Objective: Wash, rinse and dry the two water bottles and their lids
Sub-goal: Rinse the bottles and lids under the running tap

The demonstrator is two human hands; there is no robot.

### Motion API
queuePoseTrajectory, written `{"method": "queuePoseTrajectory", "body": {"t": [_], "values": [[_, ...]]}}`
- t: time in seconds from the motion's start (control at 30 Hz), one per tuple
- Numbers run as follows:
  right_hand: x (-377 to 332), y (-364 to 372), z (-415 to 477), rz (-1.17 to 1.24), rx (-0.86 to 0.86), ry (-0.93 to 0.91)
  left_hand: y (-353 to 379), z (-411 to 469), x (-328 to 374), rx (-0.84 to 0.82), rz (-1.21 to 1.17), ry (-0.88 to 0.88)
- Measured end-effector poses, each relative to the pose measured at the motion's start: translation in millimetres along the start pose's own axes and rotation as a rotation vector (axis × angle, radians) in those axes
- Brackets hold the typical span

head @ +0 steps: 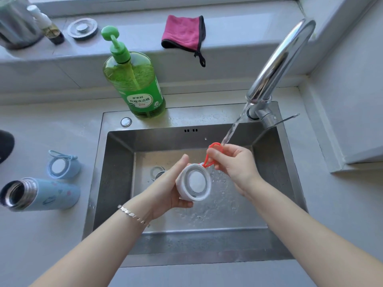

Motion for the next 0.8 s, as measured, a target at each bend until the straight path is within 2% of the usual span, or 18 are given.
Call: {"method": "queuePoseTrajectory", "body": {"t": [0.1,0.2,0.27,0.4,0.5,0.7,0.8], "values": [[-4.1,-8.3,1.4,-0.005,0.085,-0.006,5.4,7.8,6.8,0.032,0.005,0.053],[-2.2,-29.9,-0.3,0.009,0.188,0.025,13.8,23.6,5.5,0.112,-0.036,0.025],[-0.2,-36.6,-3.2,-0.094,0.137,-0.022,22.7,35.8,6.8,0.115,-0.043,0.034],[11.6,-35.4,-16.7,-0.316,-0.069,-0.098,37.8,53.0,12.0,0.089,-0.026,0.060],[15.3,-37.5,-18.3,-0.464,-0.031,-0.187,44.5,53.4,13.0,0.073,-0.039,0.056],[13.4,-21.6,-16.5,-0.364,0.028,-0.294,37.0,37.2,18.8,0.048,-0.039,0.075],[13.9,-12.5,-12.4,-0.395,0.019,-0.314,22.3,22.7,21.9,0.107,-0.020,0.063]]}}
Point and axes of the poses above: each hand's wrist, its own z-axis towards the middle knuckle, its own y-axis out of the palm, x = y × z, the point moved 8 cm from there along z, towards the middle knuckle, and after that the axes turned 10 degrees about y, right-handed, at the moved point
